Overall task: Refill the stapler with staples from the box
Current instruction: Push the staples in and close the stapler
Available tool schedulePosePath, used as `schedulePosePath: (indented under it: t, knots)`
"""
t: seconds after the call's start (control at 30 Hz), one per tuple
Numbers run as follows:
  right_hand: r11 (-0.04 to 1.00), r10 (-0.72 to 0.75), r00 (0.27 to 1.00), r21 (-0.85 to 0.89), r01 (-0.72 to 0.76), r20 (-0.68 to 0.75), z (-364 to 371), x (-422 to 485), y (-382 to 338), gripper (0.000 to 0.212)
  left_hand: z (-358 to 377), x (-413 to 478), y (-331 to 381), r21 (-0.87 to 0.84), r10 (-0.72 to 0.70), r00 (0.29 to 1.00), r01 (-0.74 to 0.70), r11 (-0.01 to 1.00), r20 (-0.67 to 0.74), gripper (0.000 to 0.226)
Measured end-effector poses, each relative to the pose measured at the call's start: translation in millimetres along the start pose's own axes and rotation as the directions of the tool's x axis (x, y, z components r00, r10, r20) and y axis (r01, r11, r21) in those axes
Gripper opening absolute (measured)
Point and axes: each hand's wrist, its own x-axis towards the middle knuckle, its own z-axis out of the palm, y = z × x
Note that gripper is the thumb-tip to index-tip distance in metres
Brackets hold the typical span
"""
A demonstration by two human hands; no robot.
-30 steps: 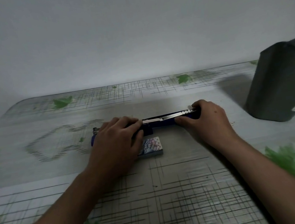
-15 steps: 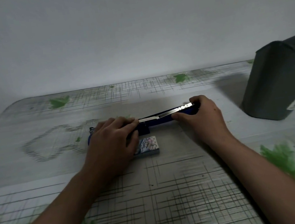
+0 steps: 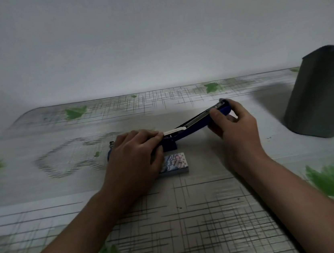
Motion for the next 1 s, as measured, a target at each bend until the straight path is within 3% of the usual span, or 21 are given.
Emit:
schedulePosePath:
  t: [0.33, 0.57, 1.0]
  knots:
    - [0.99, -0.134, 0.989, -0.047, 0.137, 0.056, 18, 2, -4, 0.036, 0, -2, -5, -0.021, -0.007, 1.0, 0.007, 1.0, -0.016, 0.039]
    - [0.942, -0.275, 0.953, -0.161, 0.294, 0.131, 28, 2, -8, 0.02, -1, -3, -12, -0.035, -0.021, 0.999, 0.02, 0.999, -0.05, 0.036]
    - [0.875, -0.342, 0.905, -0.266, 0.405, 0.252, 40, 3, -11, 0.031, -25, -4, -56, -0.092, -0.098, 0.995, 0.098, 0.991, 0.004, 0.026]
